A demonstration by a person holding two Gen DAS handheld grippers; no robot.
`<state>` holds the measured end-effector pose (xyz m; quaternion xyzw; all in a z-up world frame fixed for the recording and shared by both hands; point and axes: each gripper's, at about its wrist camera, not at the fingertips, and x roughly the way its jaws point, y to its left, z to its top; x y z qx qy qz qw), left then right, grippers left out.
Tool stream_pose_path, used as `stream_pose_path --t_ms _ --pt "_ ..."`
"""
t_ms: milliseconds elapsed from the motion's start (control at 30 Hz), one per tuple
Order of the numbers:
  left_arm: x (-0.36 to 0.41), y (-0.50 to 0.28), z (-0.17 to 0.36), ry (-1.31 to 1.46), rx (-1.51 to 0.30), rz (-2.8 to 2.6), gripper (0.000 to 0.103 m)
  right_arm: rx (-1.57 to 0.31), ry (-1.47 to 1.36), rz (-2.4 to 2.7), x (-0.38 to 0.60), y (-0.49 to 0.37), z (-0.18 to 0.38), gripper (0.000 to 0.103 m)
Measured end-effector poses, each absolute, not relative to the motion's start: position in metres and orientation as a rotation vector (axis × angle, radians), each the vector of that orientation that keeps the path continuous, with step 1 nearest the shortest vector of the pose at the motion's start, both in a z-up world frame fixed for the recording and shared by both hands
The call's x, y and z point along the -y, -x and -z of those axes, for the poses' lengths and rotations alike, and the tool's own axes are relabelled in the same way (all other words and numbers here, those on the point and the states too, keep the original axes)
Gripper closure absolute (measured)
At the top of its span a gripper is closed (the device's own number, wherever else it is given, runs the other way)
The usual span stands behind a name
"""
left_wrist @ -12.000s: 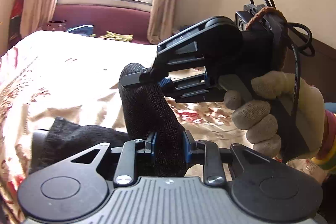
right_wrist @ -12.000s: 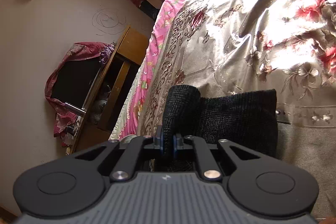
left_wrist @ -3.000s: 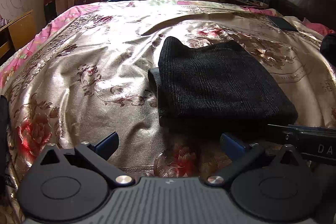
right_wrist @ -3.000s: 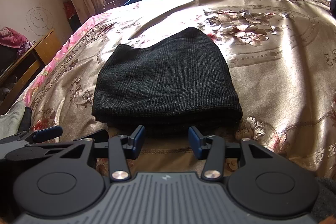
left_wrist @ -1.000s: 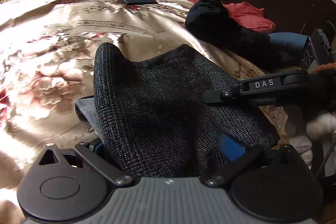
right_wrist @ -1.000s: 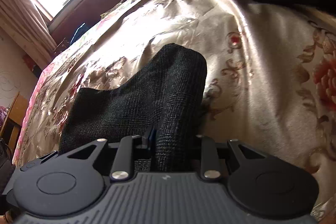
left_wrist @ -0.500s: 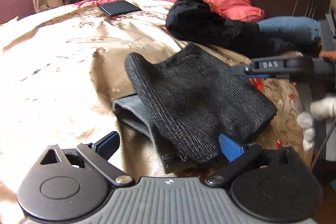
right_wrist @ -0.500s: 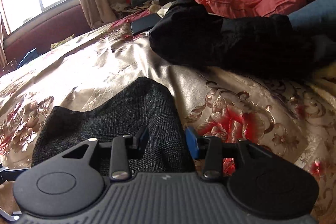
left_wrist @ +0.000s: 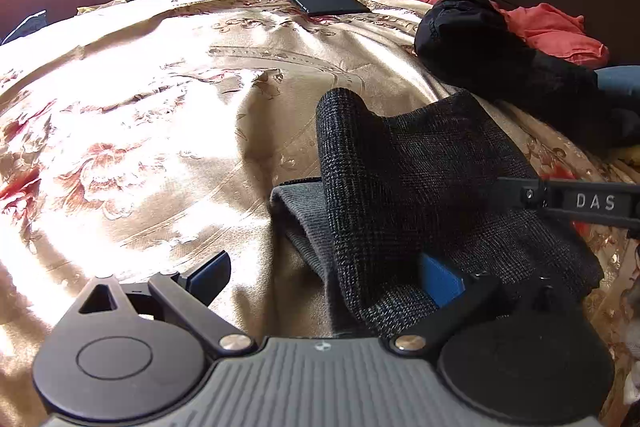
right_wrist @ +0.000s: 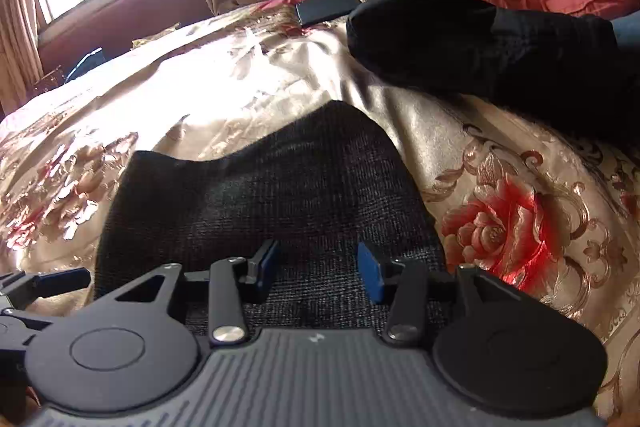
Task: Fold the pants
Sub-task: 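Lay the lifted end back onto the stack with the right gripper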
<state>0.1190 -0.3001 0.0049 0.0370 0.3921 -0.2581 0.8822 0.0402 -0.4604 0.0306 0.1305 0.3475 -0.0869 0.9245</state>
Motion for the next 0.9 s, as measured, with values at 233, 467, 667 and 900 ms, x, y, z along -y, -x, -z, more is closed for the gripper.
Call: stream_pose_path --t_ms 233,467,667,900 --pt "0.273 -0.116 -0.018 -0.050 -0.796 0.489 0.000 -0.718 -0.318 -0.006 0.416 -0.077 -0.042 0.058" --pt "0.266 -0.100 0.000 0.003 -0.874 0.583 0.000 -0.881 -0.194 -0.012 0.382 -0.134 -0.012 0.056" --pt "0.243 -0.092 -0.004 0.061 -0.877 0.631 0.000 -0.825 -0.148 -0.107 0.383 -0.077 -0.049 0.053" --pt "0.209 -0.080 -0.009 -0.062 -0.839 0.587 0.000 -0.787 -0.166 -0.075 0.375 -0.017 -0.037 0.051"
